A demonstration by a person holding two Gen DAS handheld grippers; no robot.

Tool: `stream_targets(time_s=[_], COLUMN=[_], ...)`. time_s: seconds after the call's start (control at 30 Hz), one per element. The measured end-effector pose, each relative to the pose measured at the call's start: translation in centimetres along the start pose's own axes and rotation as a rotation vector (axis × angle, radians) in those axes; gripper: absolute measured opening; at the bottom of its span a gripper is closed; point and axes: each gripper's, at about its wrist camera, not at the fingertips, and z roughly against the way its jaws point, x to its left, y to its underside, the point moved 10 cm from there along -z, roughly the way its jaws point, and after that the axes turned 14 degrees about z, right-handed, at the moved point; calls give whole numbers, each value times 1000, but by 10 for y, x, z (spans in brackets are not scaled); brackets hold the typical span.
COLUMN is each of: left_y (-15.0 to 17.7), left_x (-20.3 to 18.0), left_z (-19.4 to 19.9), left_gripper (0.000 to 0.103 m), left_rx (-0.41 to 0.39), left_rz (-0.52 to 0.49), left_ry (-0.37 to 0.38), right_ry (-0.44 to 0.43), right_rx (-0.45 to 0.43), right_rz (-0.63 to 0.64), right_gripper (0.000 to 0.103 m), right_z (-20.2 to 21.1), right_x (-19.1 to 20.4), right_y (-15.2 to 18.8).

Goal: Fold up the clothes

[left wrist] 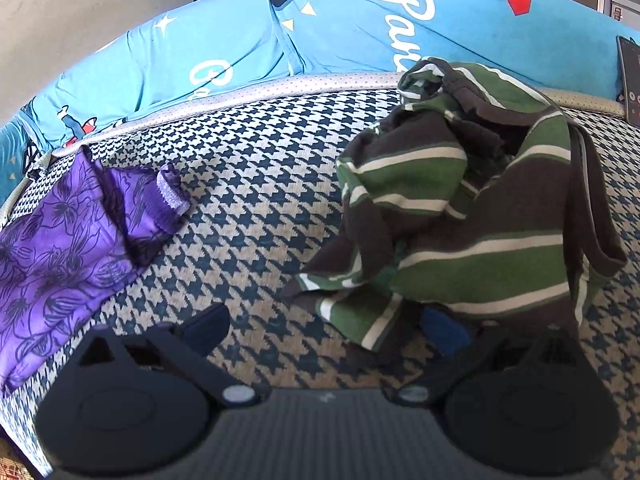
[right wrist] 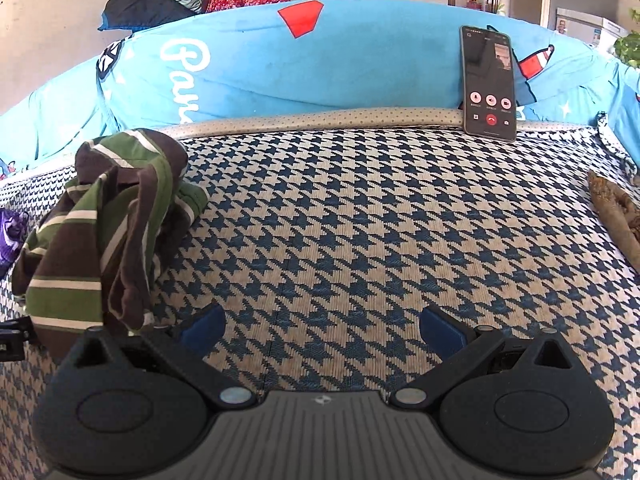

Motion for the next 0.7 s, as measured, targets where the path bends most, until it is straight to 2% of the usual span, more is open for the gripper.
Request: stream_targets(time_s=[0.2, 0.37, 0.5, 0.7], left_y=[3, 5, 0, -8], left_x=[3, 9, 21, 36], left_z=[1, -5, -9, -14], left_gripper=[103, 103, 103, 103], left_rx=[1, -2, -8, -26], left_rz=[22, 25, 62, 111], left_ry=[-21, -71, -92, -129], right_ry=[-61, -110, -161, -123], right_rx=[24, 7, 22, 29], right_rz=[34, 105, 118, 85], right_gripper=[103, 103, 103, 103], right_z=[19, 31, 29, 23], right_x=[25, 51, 60, 48], right_y=[9, 13, 15, 12])
